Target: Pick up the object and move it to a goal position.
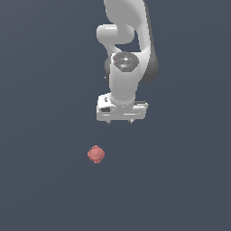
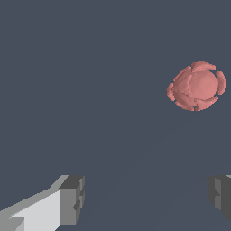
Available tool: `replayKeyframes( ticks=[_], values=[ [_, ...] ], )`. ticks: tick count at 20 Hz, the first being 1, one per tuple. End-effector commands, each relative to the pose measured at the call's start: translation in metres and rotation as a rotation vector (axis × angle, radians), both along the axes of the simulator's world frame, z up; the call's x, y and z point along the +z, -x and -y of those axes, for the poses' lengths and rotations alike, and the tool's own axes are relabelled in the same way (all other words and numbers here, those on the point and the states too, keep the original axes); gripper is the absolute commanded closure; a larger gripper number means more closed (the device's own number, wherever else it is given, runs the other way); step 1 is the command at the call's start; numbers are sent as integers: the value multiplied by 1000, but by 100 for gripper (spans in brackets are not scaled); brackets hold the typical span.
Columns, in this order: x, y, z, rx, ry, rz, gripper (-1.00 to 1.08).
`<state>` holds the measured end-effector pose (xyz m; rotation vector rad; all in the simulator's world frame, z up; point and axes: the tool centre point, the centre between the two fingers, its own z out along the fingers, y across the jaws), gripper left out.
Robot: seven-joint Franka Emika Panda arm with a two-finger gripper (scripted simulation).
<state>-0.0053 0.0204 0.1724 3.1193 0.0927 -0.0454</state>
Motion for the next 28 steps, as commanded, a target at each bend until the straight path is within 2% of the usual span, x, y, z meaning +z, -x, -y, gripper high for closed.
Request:
replayKeyframes(
  ticks=[1,9,17,22,28],
  values=[
    [0,0,0,0,0,0,-92],
    [13,-6,-4,-8,-3,33,-92],
    [11,-9,-1,-28,-4,34,-92],
    [3,-22,10,-100,-8,34,-92],
    [-16,-45,35,-249,-13,33,-92]
  ],
)
